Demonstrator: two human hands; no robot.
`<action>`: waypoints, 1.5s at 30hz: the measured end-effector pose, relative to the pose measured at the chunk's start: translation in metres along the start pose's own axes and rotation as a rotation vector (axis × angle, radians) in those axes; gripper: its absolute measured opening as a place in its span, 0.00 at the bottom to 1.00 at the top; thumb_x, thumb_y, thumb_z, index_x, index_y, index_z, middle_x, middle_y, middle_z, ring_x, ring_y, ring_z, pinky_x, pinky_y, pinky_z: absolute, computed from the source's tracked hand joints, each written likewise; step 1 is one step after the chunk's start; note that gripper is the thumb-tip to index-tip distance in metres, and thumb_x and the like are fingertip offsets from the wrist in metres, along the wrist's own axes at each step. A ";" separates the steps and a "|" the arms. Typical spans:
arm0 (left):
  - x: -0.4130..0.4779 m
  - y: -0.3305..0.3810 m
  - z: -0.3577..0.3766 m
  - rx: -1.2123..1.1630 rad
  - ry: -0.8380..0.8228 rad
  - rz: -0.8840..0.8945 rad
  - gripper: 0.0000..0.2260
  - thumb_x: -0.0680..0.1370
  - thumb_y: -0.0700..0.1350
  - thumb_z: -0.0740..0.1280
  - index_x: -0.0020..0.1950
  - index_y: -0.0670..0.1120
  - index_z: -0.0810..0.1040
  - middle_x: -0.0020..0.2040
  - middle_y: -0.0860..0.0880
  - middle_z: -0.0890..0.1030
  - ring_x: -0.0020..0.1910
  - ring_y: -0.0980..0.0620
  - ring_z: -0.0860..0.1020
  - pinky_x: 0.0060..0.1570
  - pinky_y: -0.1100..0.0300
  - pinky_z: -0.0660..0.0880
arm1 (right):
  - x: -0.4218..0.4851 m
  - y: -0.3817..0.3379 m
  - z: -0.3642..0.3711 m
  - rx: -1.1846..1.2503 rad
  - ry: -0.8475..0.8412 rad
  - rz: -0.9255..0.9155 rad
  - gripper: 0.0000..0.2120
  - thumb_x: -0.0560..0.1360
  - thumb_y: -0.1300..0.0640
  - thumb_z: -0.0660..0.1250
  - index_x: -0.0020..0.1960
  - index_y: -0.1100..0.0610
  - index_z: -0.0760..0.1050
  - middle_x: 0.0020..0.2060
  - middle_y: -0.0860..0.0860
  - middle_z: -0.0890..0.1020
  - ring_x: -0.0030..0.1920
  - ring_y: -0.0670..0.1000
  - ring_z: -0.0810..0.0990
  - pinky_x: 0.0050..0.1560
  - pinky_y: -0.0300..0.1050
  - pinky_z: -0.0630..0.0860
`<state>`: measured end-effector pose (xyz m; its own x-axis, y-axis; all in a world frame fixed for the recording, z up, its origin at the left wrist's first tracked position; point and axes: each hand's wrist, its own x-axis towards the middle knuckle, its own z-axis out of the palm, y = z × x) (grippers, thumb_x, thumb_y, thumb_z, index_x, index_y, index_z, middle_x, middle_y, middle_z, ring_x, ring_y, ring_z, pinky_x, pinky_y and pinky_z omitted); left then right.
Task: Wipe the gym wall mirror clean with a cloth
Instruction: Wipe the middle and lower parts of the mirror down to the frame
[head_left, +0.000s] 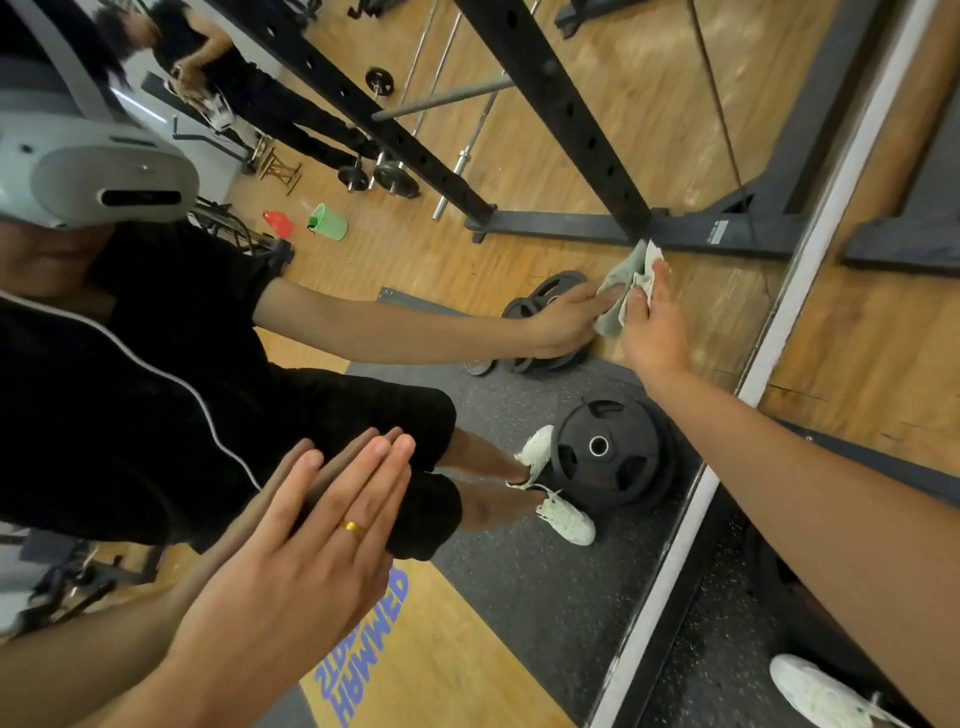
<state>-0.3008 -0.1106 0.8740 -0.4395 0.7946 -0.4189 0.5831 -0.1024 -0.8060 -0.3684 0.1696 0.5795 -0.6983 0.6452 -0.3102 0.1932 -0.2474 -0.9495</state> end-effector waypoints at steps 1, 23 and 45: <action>0.000 0.001 -0.003 -0.052 -0.008 -0.015 0.31 0.82 0.52 0.55 0.80 0.34 0.63 0.83 0.37 0.57 0.82 0.40 0.56 0.80 0.38 0.47 | -0.003 0.001 -0.003 0.007 -0.020 0.012 0.26 0.88 0.54 0.52 0.84 0.55 0.51 0.82 0.54 0.61 0.79 0.55 0.64 0.79 0.49 0.61; 0.115 -0.005 -0.015 0.010 0.206 -0.206 0.31 0.84 0.51 0.54 0.83 0.35 0.54 0.85 0.39 0.47 0.83 0.39 0.51 0.77 0.30 0.39 | 0.073 -0.060 -0.012 0.177 0.165 0.002 0.25 0.88 0.53 0.51 0.84 0.54 0.54 0.79 0.55 0.66 0.76 0.57 0.68 0.71 0.43 0.65; 0.117 -0.003 -0.009 -0.082 0.274 -0.223 0.32 0.82 0.50 0.56 0.82 0.34 0.55 0.84 0.38 0.51 0.83 0.40 0.52 0.77 0.30 0.41 | 0.083 -0.122 -0.015 0.119 0.174 -0.336 0.23 0.88 0.55 0.53 0.82 0.54 0.58 0.78 0.55 0.69 0.74 0.52 0.72 0.67 0.36 0.69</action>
<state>-0.3474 -0.0118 0.8310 -0.3690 0.9240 -0.1000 0.5514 0.1310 -0.8239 -0.4398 0.2642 0.6688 -0.5801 0.8145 0.0037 -0.1145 -0.0770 -0.9904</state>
